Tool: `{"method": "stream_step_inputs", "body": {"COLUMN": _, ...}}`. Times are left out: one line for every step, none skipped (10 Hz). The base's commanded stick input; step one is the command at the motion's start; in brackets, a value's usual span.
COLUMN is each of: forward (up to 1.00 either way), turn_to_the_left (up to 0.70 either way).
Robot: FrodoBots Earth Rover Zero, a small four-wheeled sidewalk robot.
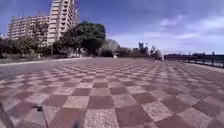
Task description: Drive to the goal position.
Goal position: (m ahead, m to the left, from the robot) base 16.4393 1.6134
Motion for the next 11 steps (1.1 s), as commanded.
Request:
{"method": "stream_step_inputs", "body": {"forward": 0.70, "turn_to_the_left": 0.00}}
{"method": "stream_step_inputs", "body": {"forward": 0.70, "turn_to_the_left": 0.00}}
{"method": "stream_step_inputs", "body": {"forward": 0.70, "turn_to_the_left": 0.00}}
{"method": "stream_step_inputs", "body": {"forward": 0.70, "turn_to_the_left": 0.00}}
{"method": "stream_step_inputs", "body": {"forward": 0.70, "turn_to_the_left": 0.00}}
{"method": "stream_step_inputs", "body": {"forward": 0.70, "turn_to_the_left": 0.00}}
{"method": "stream_step_inputs", "body": {"forward": 0.70, "turn_to_the_left": 0.00}}
{"method": "stream_step_inputs", "body": {"forward": 0.70, "turn_to_the_left": 0.00}}
{"method": "stream_step_inputs", "body": {"forward": 0.70, "turn_to_the_left": 0.00}}
{"method": "stream_step_inputs", "body": {"forward": 0.70, "turn_to_the_left": 0.00}}
{"method": "stream_step_inputs", "body": {"forward": 0.70, "turn_to_the_left": 0.00}}
